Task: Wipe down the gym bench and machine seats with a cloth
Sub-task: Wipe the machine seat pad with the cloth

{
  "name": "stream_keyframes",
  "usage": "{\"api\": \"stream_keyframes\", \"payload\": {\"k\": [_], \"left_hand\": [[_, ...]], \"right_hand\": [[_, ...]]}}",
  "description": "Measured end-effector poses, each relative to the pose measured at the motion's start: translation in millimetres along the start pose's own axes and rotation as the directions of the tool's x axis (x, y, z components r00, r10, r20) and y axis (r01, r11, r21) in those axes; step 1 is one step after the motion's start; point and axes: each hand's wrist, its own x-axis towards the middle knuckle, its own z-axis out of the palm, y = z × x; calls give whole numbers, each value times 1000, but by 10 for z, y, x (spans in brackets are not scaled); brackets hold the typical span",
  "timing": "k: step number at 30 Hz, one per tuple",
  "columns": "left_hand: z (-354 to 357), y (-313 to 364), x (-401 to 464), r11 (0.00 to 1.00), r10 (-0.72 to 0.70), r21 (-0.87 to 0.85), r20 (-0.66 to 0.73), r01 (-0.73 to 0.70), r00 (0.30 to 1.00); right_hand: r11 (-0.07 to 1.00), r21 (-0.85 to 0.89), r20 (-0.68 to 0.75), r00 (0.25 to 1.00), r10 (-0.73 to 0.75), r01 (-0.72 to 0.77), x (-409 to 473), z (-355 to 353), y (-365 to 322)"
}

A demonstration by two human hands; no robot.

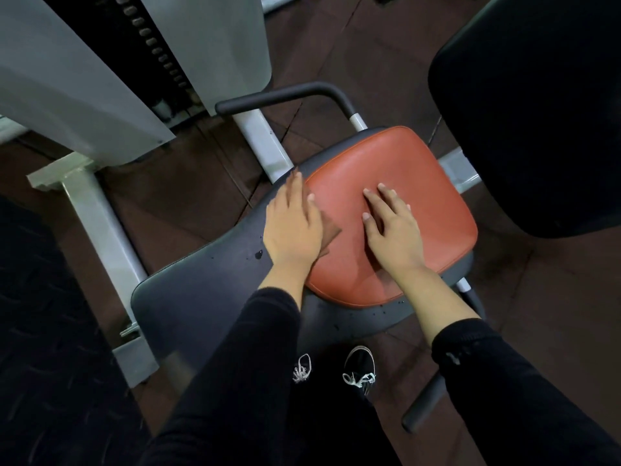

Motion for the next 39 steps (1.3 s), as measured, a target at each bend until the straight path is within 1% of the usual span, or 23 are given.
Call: {"api": "stream_keyframes", "payload": {"k": [2, 3, 6, 7, 10, 13, 15, 19, 21, 22, 23, 25, 26, 27, 29, 31, 32, 35, 37, 39], "left_hand": [[-3, -74, -259, 998, -50, 24, -26, 50, 998], [19, -92, -409, 997, -39, 68, -28, 40, 999], [166, -76, -793, 963, 115, 243, 14, -115, 993], [214, -55, -861, 950, 150, 273, 29, -152, 988], [255, 48, -798, 928, 226, 292, 49, -230, 973], [234, 163, -485, 875, 358, 296, 135, -383, 924], [222, 213, -254, 871, 371, 284, 153, -401, 916], [192, 168, -30, 893, 338, 269, 124, -359, 933], [149, 102, 10, 920, 287, 256, 75, -296, 955], [117, 73, 8, 950, 228, 213, 34, -230, 973], [76, 52, -18, 981, 143, 135, 7, -142, 990], [23, 21, -152, 998, -60, -1, 2, 60, 998], [15, 6, -256, 994, -110, -15, 2, 110, 994], [18, -7, -371, 995, -100, 21, -4, 100, 995], [56, -28, -579, 984, 43, 174, -3, -42, 999], [146, -14, -715, 929, 185, 314, 68, -197, 980], [184, 21, -746, 903, 227, 348, 109, -251, 968], [223, 256, -689, 881, 261, 355, 183, -312, 948], [266, 423, -547, 868, 291, 338, 245, -363, 925], [287, 570, -400, 868, 326, 267, 331, -419, 886]], "right_hand": [[1000, 4, 11, 1000, 12, -12, 7, -9, -14], [1000, 11, 19, 1000, 18, -18, 15, -16, -12], [999, 30, 36, 999, 18, -19, 28, -23, 2], [999, 36, 34, 999, 14, -15, 34, -24, 5], [999, 49, 17, 1000, 15, -15, 54, -28, 17], [998, 61, 6, 1000, 13, -13, 67, -30, 20], [998, 63, 8, 1000, 12, -13, 69, -24, 19], [997, 76, 24, 1000, 11, -13, 66, -40, 26], [998, 66, 33, 999, 1, -3, 58, -51, 30], [999, 54, 36, 999, -6, 4, 54, -55, 33], [999, 41, 37, 999, -13, 11, 49, -58, 36], [1000, 19, 33, 999, -25, 24, 40, -62, 44], [1000, 11, 33, 999, -27, 27, 32, -61, 47], [1000, 4, 37, 999, -28, 28, 22, -58, 45], [1000, -3, 60, 998, -26, 26, -6, -46, 34], [999, -2, 85, 996, -34, 35, -30, -45, 26], [999, 8, 93, 995, -37, 37, -36, -51, 30], [995, 103, 58, 998, -15, 9, -57, -92, 30], [980, 195, -19, 999, 28, -24, -97, -111, 16], [955, 295, -95, 993, 63, -32, -160, -118, -32]]}}
